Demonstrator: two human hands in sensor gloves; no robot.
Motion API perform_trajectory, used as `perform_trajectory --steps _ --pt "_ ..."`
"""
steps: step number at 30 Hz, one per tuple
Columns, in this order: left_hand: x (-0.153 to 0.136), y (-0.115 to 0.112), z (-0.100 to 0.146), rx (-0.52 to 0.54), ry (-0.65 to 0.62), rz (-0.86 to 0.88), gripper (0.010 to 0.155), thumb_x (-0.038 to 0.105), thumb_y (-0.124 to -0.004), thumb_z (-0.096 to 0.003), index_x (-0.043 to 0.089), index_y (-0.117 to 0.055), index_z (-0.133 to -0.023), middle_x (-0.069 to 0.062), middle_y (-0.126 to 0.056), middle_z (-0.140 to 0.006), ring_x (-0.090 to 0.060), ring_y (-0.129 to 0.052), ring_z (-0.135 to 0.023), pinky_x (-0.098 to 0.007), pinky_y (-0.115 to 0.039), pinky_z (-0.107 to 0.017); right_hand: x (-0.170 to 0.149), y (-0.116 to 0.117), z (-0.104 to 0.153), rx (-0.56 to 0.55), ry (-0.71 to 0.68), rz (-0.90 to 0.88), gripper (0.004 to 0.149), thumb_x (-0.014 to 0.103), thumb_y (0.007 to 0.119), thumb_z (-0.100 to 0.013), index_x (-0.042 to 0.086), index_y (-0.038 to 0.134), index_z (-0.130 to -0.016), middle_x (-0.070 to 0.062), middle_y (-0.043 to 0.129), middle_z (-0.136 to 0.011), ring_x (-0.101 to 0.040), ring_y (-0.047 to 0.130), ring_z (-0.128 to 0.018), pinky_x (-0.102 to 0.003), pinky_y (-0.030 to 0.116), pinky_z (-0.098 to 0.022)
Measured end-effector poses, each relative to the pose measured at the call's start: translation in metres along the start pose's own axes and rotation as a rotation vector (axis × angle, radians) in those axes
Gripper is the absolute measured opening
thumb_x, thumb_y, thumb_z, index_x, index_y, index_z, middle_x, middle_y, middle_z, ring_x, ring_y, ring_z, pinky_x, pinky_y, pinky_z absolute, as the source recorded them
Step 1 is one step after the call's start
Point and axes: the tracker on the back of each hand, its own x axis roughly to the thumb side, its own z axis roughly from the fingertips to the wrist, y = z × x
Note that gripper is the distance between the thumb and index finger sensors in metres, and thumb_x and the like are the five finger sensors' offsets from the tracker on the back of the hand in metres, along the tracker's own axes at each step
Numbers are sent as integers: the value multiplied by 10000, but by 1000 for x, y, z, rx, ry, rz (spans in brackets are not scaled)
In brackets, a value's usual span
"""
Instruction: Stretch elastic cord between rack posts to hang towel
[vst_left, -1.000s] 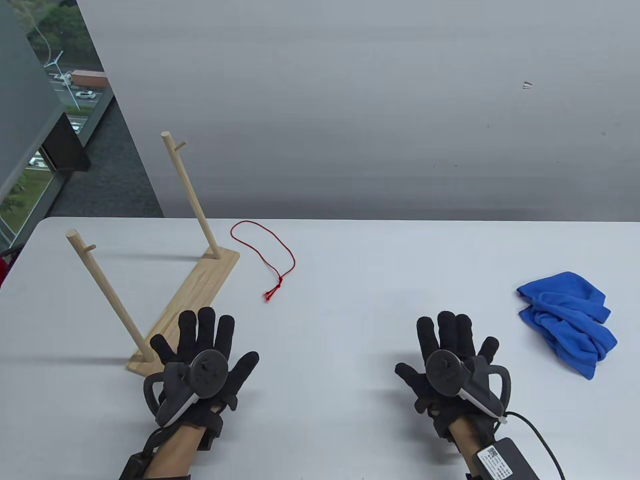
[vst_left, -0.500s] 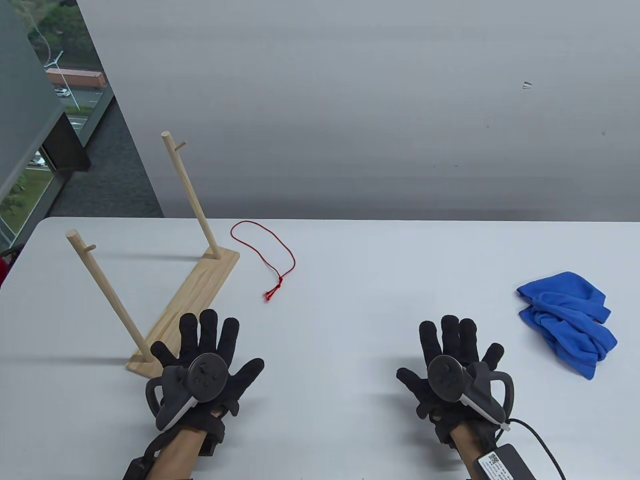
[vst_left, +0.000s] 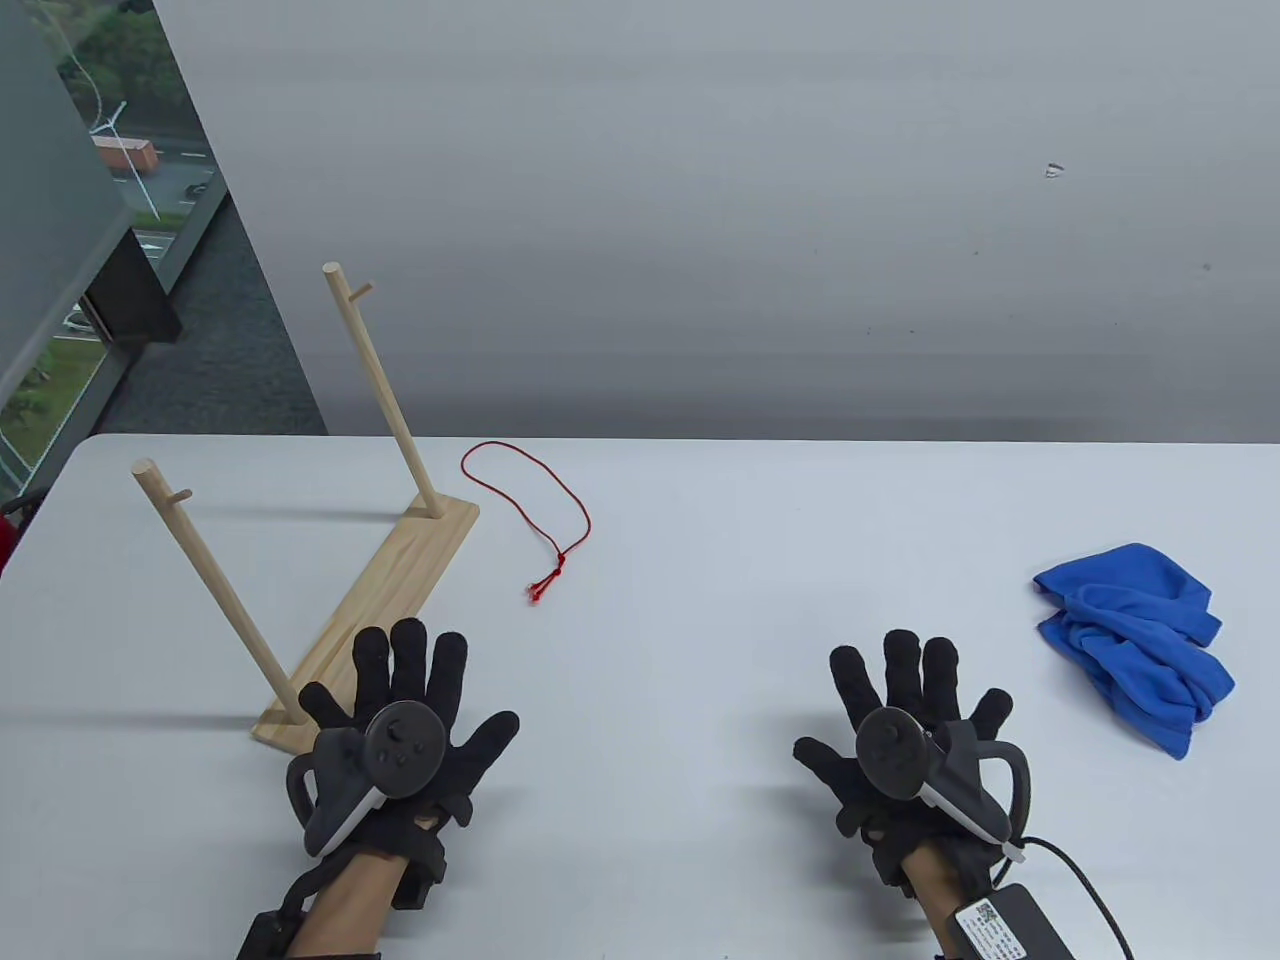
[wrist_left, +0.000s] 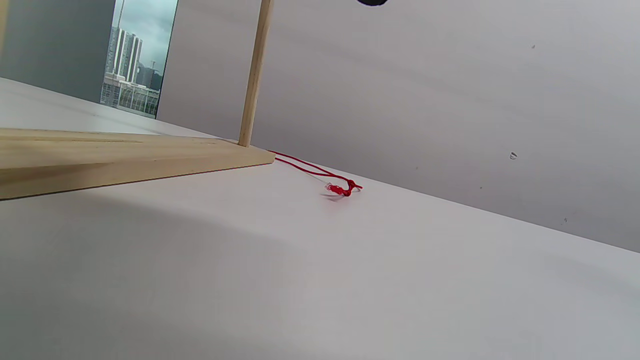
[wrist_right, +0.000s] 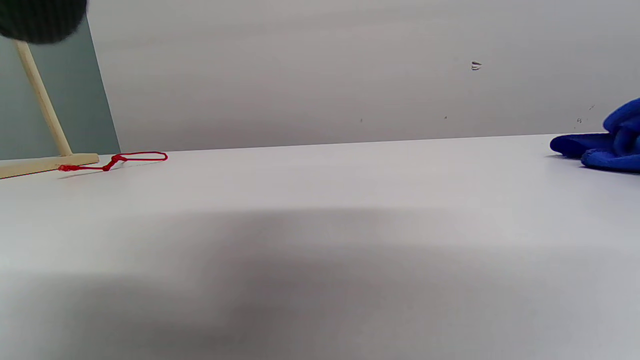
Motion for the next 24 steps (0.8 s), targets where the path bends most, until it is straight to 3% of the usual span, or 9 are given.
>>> perform_trajectory --steps 7,13,20,24 --pt "-6 10 1 126 12 -32 873 797 -628 -416 335 -418 -1125 -44 -312 -1231 -374 -254 -1163 -738 -225 -695 -1 0 1 17 10 -15 910 816 583 -414 414 42 -1024 -57 -152 -1045 -450 -51 -1017 -794 32 -517" --pt "-17 21 5 265 53 -13 788 700 -733 -431 258 -604 -1071 -72 -587 -1176 -411 -546 -1110 -699 -426 -724 -1 -1 1 7 6 -24 912 815 583 -414 407 43 -1026 -63 -145 -1048 -449 -49 -1018 -793 34 -519" --pt "-28 33 10 371 102 9 666 650 -797 -424 230 -806 -940 -84 -884 -979 -398 -884 -875 -600 -681 -652 -3 0 1 2 7 -38 914 811 584 -415 399 46 -1029 -66 -139 -1050 -447 -45 -1019 -793 36 -521" --pt "-36 39 11 418 137 16 709 639 -818 -420 186 -747 -961 -59 -903 -911 -373 -933 -781 -544 -750 -590 -4 0 1 -9 3 -43 911 809 579 -416 398 42 -1026 -68 -138 -1049 -444 -38 -1021 -790 40 -527"
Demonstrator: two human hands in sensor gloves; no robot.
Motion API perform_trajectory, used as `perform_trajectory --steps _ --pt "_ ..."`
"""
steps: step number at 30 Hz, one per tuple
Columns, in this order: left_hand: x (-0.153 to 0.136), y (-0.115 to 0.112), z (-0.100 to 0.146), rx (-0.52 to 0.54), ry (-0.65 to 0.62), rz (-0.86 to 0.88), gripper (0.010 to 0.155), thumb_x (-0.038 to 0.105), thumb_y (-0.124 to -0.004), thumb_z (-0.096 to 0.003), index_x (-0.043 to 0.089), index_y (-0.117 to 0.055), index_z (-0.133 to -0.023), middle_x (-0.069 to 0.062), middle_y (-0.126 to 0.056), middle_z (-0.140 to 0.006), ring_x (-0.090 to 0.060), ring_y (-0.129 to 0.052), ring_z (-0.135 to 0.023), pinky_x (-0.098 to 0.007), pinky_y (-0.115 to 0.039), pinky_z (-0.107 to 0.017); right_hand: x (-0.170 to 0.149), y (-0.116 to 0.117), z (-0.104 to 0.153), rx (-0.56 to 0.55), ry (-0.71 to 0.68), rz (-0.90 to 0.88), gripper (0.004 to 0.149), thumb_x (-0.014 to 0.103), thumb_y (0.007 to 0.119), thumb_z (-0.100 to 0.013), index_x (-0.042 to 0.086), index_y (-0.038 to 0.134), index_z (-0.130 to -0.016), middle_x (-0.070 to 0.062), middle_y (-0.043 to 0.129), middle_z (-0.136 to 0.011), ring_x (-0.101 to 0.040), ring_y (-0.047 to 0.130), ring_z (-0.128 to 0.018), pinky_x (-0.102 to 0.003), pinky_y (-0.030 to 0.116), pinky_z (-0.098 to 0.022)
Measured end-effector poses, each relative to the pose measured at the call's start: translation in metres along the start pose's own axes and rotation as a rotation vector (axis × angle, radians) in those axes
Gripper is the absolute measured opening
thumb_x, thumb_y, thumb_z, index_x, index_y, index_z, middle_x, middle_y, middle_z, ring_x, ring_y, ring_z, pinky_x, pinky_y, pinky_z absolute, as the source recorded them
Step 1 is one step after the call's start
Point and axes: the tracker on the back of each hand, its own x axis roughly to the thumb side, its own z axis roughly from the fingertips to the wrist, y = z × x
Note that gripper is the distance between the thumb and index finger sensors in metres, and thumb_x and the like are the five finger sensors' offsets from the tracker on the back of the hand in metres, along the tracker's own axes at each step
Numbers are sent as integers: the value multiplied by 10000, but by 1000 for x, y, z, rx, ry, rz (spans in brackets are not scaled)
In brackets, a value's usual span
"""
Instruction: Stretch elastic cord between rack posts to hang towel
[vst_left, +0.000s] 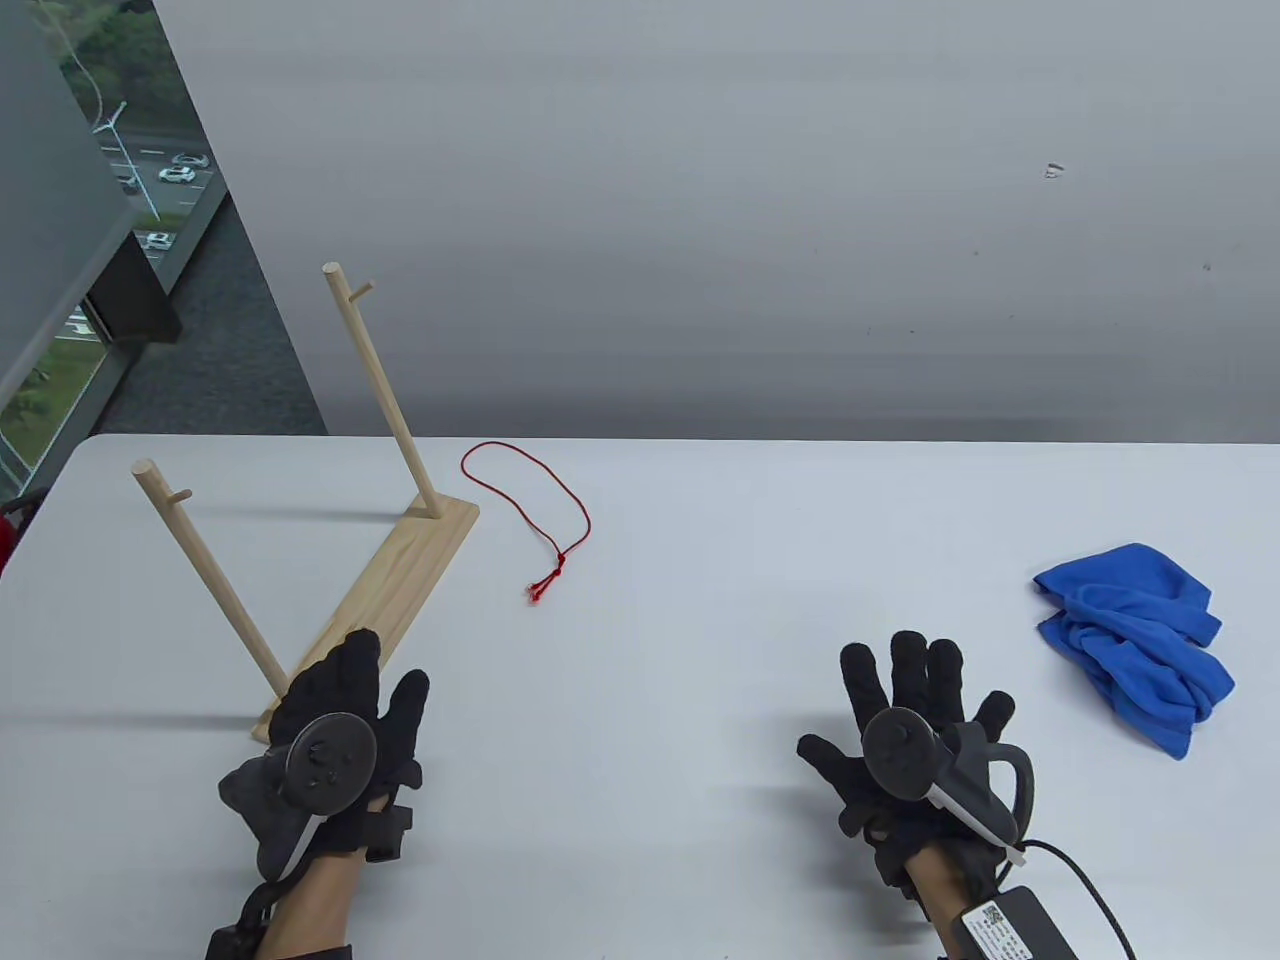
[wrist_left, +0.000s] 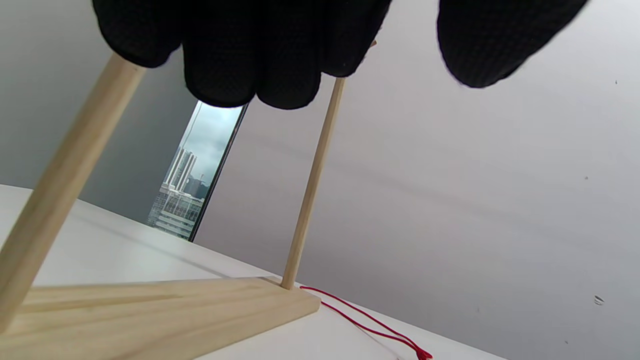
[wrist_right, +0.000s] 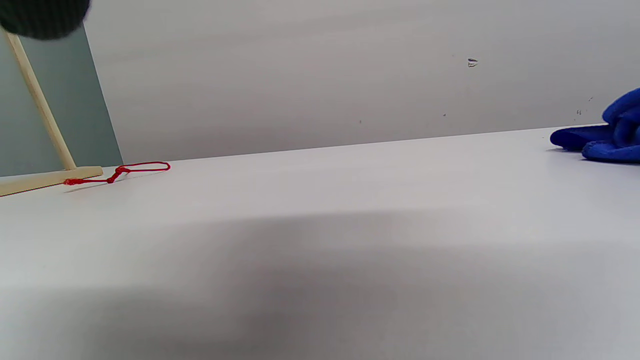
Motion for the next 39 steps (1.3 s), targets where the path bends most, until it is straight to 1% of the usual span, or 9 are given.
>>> perform_trajectory --steps 9,12,17,21,25,27,31,36,39 --pt "-25 18 -1 133 89 34 711 660 -830 -406 184 -753 -928 -44 -915 -858 -341 -985 -683 -511 -791 -538 -2 0 1 -2 2 -11 911 807 583 -416 397 45 -1027 -71 -133 -1051 -444 -37 -1021 -789 40 -528" --pt "-34 23 -1 166 118 75 704 653 -833 -411 186 -742 -929 -38 -908 -860 -327 -996 -657 -497 -806 -518 -2 0 1 -5 0 -12 912 805 586 -416 398 43 -1026 -70 -136 -1049 -443 -38 -1021 -788 40 -528" --pt "-48 34 2 259 160 117 679 653 -833 -418 194 -743 -911 -23 -912 -830 -303 -1013 -607 -475 -824 -492 -2 0 2 0 0 -13 912 806 585 -417 398 40 -1025 -73 -132 -1051 -443 -37 -1021 -788 41 -528" --pt "-59 34 1 269 222 127 684 627 -840 -424 181 -708 -925 -31 -881 -849 -303 -1007 -608 -473 -824 -489 -2 0 1 -5 -1 -11 915 806 587 -418 396 39 -1025 -75 -130 -1051 -442 -35 -1022 -788 42 -529" --pt "-69 29 -1 240 281 136 725 617 -845 -425 165 -658 -961 -57 -834 -898 -311 -992 -637 -479 -813 -506 -3 0 1 -5 -1 -11 917 806 587 -418 395 35 -1024 -74 -129 -1052 -443 -36 -1021 -788 41 -529" --pt "-74 24 -2 215 308 151 761 618 -847 -422 154 -630 -985 -68 -806 -937 -328 -977 -691 -496 -801 -538 -3 0 1 -7 -1 -9 917 806 588 -416 397 36 -1023 -73 -129 -1053 -442 -37 -1021 -788 42 -529" --pt "-83 13 -5 149 352 175 773 617 -856 -419 153 -632 -996 -77 -800 -961 -342 -960 -747 -516 -785 -570 -3 -1 0 -6 -1 -10 918 805 591 -416 394 40 -1025 -74 -126 -1054 -443 -35 -1021 -788 43 -529" --pt "-92 -4 -9 66 402 175 825 623 -876 -402 142 -614 -1020 -108 -759 -1019 -370 -914 -842 -544 -744 -625 -5 -2 0 -9 2 -12 919 803 593 -418 390 41 -1026 -75 -125 -1053 -444 -34 -1021 -787 45 -530" --pt "-96 -10 -11 38 425 167 829 620 -888 -393 143 -628 -1018 -120 -765 -1022 -379 -913 -847 -546 -741 -630 -5 -2 0 -9 1 -14 918 802 593 -420 389 42 -1027 -77 -123 -1054 -442 -34 -1021 -787 45 -532"
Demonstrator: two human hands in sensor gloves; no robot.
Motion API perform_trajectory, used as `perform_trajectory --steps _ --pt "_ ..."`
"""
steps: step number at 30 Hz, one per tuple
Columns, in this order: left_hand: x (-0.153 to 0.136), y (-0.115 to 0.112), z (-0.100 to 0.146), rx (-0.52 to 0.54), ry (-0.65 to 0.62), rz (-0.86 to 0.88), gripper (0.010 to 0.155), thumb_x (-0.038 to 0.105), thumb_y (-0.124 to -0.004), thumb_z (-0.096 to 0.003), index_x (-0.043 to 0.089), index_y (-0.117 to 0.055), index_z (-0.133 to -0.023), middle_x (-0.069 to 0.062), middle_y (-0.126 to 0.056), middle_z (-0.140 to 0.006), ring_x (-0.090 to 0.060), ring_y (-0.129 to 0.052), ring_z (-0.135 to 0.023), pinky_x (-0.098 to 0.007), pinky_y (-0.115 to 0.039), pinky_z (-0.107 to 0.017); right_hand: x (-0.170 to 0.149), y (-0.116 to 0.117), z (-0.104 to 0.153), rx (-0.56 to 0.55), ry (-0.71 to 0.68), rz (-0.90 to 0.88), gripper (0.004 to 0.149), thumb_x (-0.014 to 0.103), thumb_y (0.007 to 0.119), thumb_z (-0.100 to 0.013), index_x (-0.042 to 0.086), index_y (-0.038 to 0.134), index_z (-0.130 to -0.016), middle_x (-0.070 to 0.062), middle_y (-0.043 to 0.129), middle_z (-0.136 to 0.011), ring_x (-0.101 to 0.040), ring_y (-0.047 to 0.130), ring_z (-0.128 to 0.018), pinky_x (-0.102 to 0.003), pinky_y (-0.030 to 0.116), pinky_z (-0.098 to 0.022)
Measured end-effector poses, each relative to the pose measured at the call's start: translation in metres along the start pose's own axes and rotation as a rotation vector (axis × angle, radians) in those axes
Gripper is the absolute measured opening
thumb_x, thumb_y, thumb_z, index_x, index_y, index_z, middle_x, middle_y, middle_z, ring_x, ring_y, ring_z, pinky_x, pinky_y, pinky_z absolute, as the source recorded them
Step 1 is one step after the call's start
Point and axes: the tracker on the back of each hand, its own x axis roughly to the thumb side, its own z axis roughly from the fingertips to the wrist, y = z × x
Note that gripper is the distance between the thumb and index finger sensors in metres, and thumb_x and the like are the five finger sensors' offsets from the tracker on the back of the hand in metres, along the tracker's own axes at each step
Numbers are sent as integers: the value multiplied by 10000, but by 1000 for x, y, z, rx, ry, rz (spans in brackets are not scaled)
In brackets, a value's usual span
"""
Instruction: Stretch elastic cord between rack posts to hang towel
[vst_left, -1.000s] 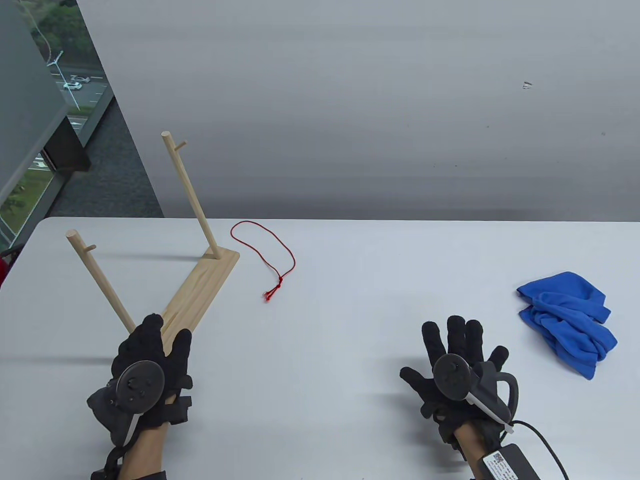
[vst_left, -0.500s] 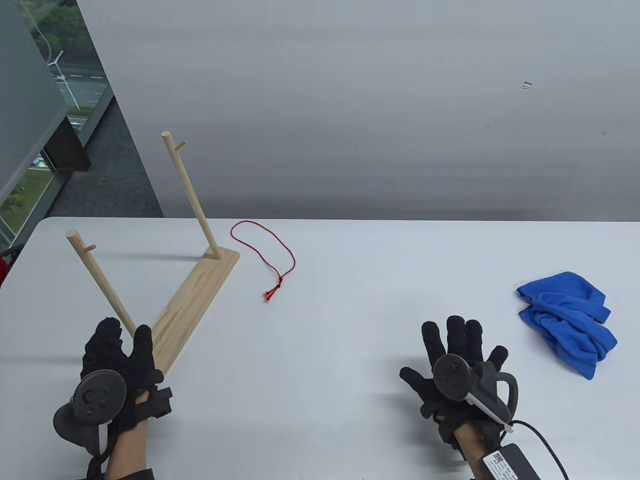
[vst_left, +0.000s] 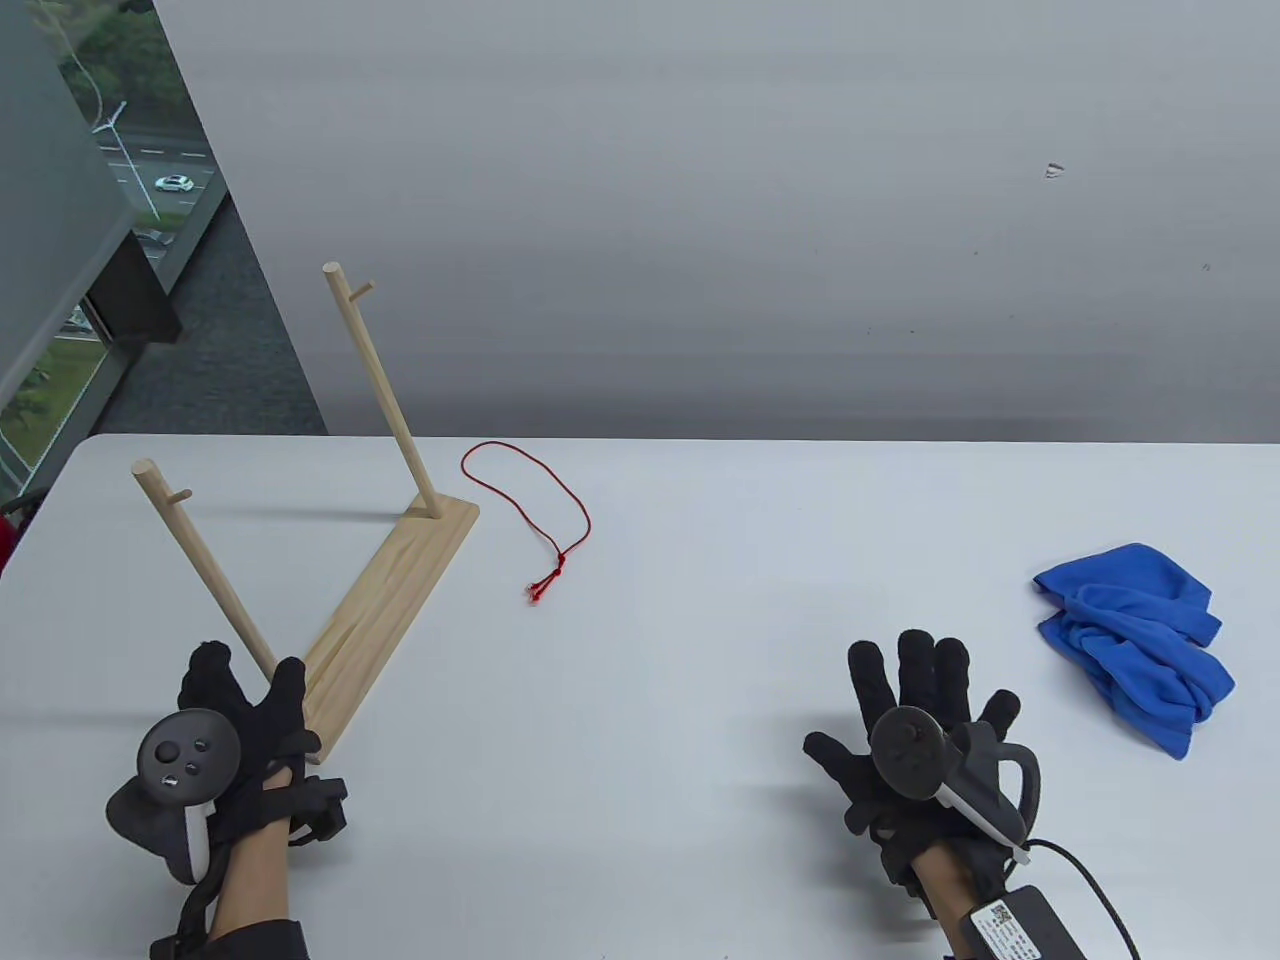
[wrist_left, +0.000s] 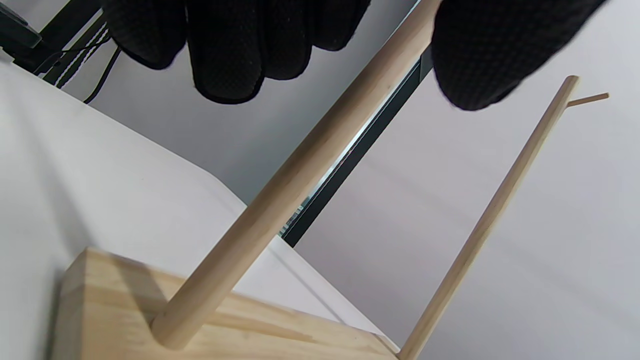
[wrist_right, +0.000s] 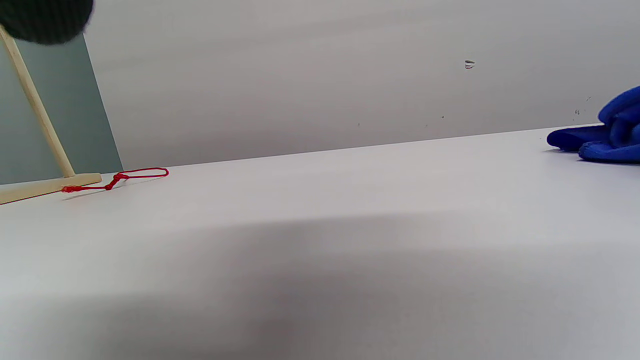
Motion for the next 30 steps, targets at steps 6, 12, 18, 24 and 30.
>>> perform_trajectory --steps 6,12,18,24,30 --pt "-5 -12 -10 -76 31 -94 844 659 -908 -371 156 -660 -1002 -91 -804 -982 -370 -926 -789 -542 -753 -608 -1 1 0 10 3 -4 921 798 596 -422 381 42 -1028 -78 -123 -1053 -441 -36 -1020 -786 49 -535" --pt "-11 -25 -20 -152 71 -168 828 690 -905 -358 174 -709 -976 -56 -862 -892 -337 -958 -663 -522 -775 -559 -2 1 0 12 7 -4 922 797 597 -424 376 44 -1030 -80 -122 -1053 -441 -35 -1019 -786 56 -537" --pt "-20 -40 -27 -201 101 -204 755 694 -886 -376 201 -772 -937 -30 -892 -812 -298 -960 -600 -507 -784 -540 -4 3 -1 33 15 -11 919 790 600 -427 373 46 -1030 -79 -124 -1050 -439 -38 -1017 -786 66 -544" --pt "-25 -51 -28 -218 76 -261 665 705 -834 -408 233 -849 -877 -3 -934 -713 -261 -972 -524 -491 -803 -505 -5 1 -1 27 21 -17 915 785 603 -429 371 53 -1032 -80 -121 -1050 -438 -35 -1017 -788 81 -550" --pt "-26 -56 -28 -207 66 -278 622 705 -798 -431 229 -893 -820 57 -981 -526 -195 -988 -381 -452 -843 -431 -6 1 -1 30 23 -21 913 783 603 -429 372 56 -1032 -82 -119 -1050 -437 -33 -1016 -788 88 -554"
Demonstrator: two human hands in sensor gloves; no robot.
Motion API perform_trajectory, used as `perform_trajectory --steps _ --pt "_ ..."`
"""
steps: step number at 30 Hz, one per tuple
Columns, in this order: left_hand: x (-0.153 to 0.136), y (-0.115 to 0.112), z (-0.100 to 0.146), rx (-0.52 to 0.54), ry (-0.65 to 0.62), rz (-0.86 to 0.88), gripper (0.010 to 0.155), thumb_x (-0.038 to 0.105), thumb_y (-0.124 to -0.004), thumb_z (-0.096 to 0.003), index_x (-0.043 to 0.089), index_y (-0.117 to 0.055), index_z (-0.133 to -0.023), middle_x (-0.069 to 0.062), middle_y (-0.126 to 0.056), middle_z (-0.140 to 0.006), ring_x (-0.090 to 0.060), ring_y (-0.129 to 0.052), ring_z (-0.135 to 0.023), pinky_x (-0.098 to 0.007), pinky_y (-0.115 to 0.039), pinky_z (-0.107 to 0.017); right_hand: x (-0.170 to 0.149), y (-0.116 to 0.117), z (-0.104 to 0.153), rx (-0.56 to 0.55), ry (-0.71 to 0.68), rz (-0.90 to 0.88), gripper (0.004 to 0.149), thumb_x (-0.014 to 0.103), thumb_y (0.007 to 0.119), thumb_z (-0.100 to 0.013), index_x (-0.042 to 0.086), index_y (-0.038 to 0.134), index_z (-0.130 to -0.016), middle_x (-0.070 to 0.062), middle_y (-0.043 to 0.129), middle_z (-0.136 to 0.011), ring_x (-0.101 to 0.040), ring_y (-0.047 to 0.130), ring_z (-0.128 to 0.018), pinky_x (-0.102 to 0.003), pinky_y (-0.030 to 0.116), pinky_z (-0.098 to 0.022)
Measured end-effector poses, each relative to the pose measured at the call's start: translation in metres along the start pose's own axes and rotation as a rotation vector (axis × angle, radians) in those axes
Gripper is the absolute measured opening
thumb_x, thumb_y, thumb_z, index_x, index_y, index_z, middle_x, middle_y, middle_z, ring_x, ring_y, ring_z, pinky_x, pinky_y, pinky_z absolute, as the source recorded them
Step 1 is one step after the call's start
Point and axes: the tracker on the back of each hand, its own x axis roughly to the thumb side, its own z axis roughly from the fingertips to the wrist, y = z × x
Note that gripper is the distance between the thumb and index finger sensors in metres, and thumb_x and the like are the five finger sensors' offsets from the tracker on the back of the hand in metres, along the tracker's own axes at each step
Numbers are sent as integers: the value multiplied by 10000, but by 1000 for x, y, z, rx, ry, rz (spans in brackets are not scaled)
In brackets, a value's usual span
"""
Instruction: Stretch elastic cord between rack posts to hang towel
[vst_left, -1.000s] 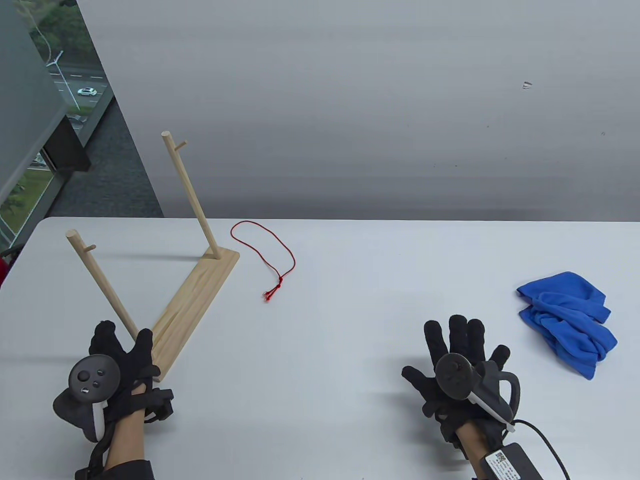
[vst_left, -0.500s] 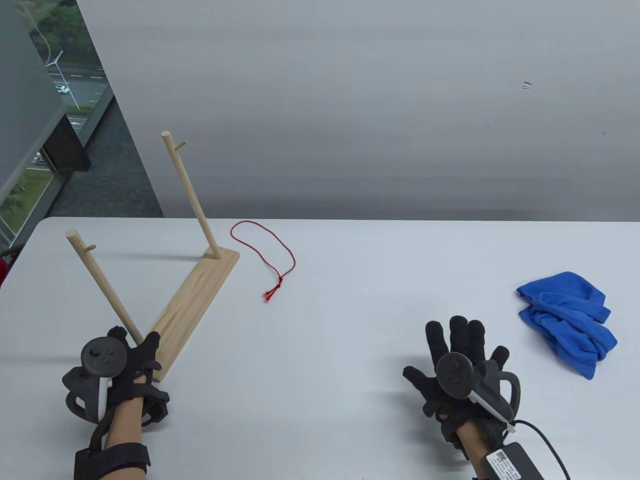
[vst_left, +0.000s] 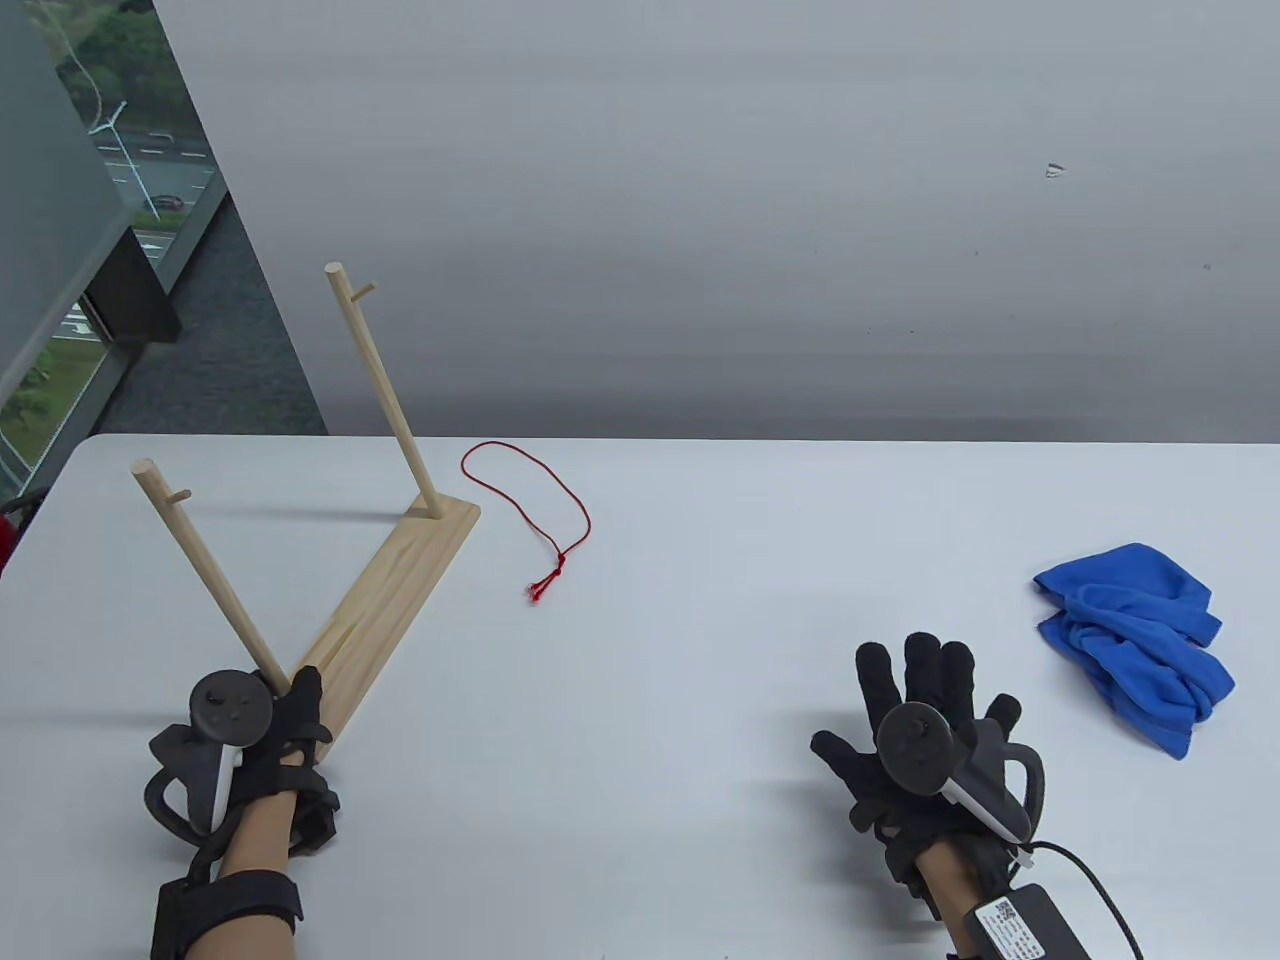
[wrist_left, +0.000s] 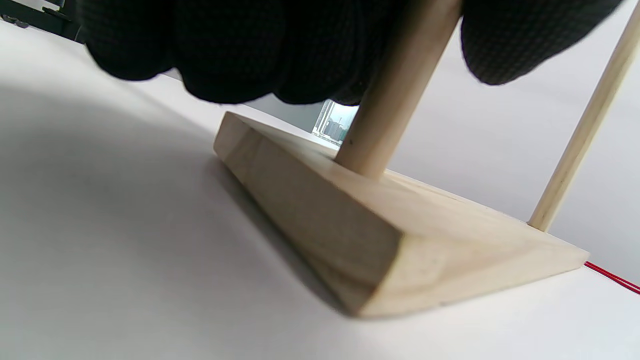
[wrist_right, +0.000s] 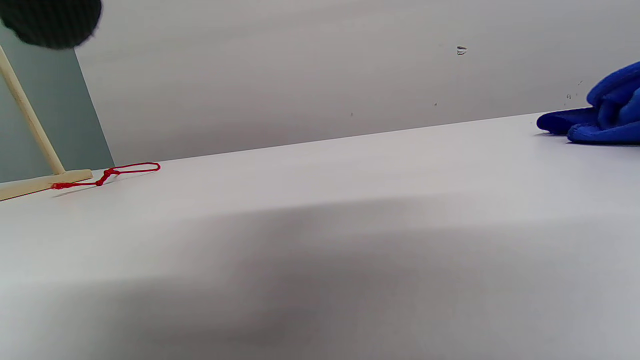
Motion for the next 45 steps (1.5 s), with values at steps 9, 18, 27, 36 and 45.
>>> perform_trajectory --steps 9,18,27,36,45 --pt "-4 -1 -3 -17 11 107 583 660 -791 -447 173 -954 -721 118 -1071 -281 -146 -1058 -163 -413 -920 -343 2 1 -1 6 -13 -13 909 777 604 -430 368 62 -1034 -79 -116 -1050 -436 -30 -1017 -788 97 -558" --pt "-7 -3 -5 -55 53 223 546 591 -783 -470 137 -945 -727 93 -1089 -286 -144 -1072 -154 -402 -931 -329 0 0 -1 -3 -8 -19 910 779 601 -430 366 62 -1035 -82 -117 -1049 -438 -31 -1016 -789 97 -558" --pt "-9 -3 -5 -59 51 273 533 565 -771 -484 118 -944 -716 63 -1079 -266 -150 -1057 -122 -396 -936 -325 0 1 -1 -8 -11 -25 910 780 599 -430 363 63 -1036 -83 -116 -1050 -436 -31 -1017 -788 96 -558" --pt "-11 0 -4 5 24 323 522 551 -769 -483 109 -953 -692 54 -1071 -229 -149 -1038 -75 -394 -941 -287 -1 1 -1 -11 -9 -32 912 782 597 -429 360 64 -1037 -83 -114 -1051 -437 -30 -1017 -788 95 -558" --pt "-5 8 -1 34 -30 347 518 546 -773 -481 106 -957 -683 49 -1067 -212 -155 -1029 -59 -402 -939 -273 -1 0 0 -18 -6 -36 913 783 596 -429 360 63 -1037 -83 -115 -1051 -438 -31 -1016 -788 92 -556"
